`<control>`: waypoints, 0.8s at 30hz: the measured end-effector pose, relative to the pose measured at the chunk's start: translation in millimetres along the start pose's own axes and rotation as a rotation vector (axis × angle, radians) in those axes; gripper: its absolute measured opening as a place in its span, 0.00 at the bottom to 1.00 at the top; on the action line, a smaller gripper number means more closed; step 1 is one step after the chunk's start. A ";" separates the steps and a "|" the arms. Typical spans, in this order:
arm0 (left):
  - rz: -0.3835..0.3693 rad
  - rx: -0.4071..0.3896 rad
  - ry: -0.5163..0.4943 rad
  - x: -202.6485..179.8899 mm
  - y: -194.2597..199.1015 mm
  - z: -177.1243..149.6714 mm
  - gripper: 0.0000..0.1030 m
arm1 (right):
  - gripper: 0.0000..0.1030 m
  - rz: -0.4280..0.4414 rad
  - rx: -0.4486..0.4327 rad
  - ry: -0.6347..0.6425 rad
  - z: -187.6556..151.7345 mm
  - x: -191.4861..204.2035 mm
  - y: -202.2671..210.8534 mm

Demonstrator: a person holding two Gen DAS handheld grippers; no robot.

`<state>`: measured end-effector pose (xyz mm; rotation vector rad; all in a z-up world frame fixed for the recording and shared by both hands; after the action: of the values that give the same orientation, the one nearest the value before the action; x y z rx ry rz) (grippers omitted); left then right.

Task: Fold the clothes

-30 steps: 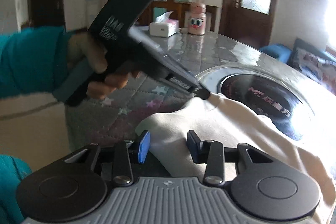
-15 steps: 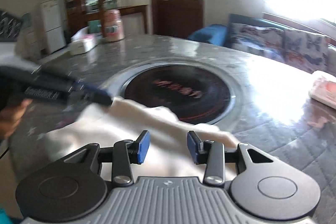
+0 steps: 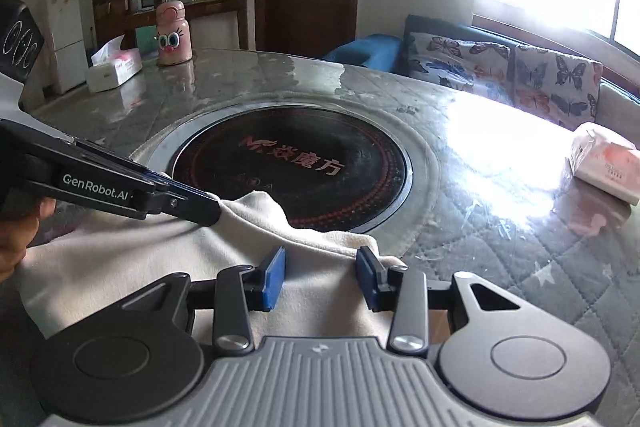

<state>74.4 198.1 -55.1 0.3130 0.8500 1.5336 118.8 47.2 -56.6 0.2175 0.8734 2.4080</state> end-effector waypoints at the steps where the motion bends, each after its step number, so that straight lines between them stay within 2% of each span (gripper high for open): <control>1: -0.001 -0.003 -0.003 -1.3 2.4 -0.3 0.14 | 0.38 0.001 -0.002 -0.002 0.0 0.5 1.2; 3: -0.007 -0.017 -0.016 -5.4 9.1 -1.3 0.25 | 0.39 0.003 -0.010 -0.002 -0.9 1.5 7.9; 9: -0.049 -0.052 -0.083 -25.3 32.2 -15.4 0.38 | 0.49 0.035 -0.029 0.035 -8.4 17.8 34.0; 14: -0.069 -0.057 -0.112 -36.8 49.4 -39.6 0.44 | 0.58 0.049 -0.045 0.098 -22.0 38.7 48.6; 21: -0.107 -0.087 -0.059 -31.9 71.3 -66.0 0.54 | 0.67 0.046 -0.084 0.154 -35.1 61.2 61.8; 24: -0.101 -0.098 -0.050 -26.4 73.3 -74.2 0.55 | 0.68 0.032 -0.091 0.153 -42.0 66.2 60.8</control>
<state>-23.6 154.0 -49.6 0.2326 0.7384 1.4619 22.5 23.2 -53.2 0.0119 0.8297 2.5136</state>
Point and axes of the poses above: each gripper's, at about its wrist camera, not at the fingertips, and y roughly against the way its jaws point, x to its left, z to its top, the point moved 5 cm from there along -y, roughly the way its jaws point, and after that the axes turned 2 degrees about -z, right-handed, at the moved point
